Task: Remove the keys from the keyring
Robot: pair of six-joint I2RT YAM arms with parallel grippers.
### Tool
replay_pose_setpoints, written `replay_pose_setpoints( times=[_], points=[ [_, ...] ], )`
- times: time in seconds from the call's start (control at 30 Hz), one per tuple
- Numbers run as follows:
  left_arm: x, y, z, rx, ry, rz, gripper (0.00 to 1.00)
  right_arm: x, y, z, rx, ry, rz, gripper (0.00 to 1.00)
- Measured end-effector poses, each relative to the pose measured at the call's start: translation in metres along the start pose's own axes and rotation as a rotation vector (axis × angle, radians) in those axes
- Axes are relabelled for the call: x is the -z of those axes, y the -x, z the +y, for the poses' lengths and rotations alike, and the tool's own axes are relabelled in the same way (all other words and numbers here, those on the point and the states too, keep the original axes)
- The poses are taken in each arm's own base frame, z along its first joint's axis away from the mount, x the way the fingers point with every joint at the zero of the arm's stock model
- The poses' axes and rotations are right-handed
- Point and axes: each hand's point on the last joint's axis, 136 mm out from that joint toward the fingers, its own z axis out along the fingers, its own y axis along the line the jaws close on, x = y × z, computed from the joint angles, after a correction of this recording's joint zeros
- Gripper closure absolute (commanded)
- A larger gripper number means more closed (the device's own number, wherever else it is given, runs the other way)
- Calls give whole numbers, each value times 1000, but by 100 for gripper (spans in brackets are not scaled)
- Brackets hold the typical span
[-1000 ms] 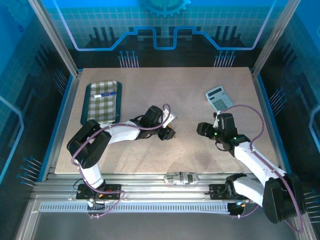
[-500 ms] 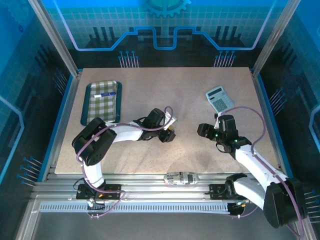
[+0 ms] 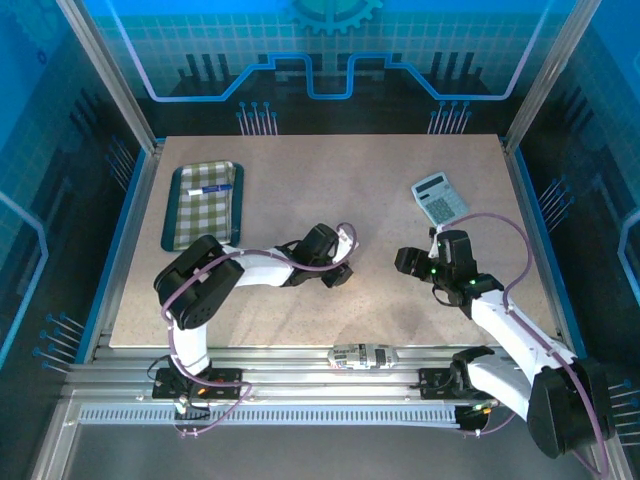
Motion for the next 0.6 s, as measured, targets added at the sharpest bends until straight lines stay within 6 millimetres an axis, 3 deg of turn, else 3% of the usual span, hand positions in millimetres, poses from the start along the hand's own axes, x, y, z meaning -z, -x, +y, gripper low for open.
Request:
replay_pose_setpoints(
  times=[0.23, 0.43, 0.6],
  points=[
    [-3, 3, -3, -28, 1, -15, 83, 2, 0, 0, 0, 1, -2, 24],
    [-3, 3, -6, -35, -19, -18, 98, 4, 2, 1, 1, 6, -11, 24],
    [2, 4, -12, -42, -50, -14, 100, 3, 0, 0, 0, 4, -7, 24]
  ],
)
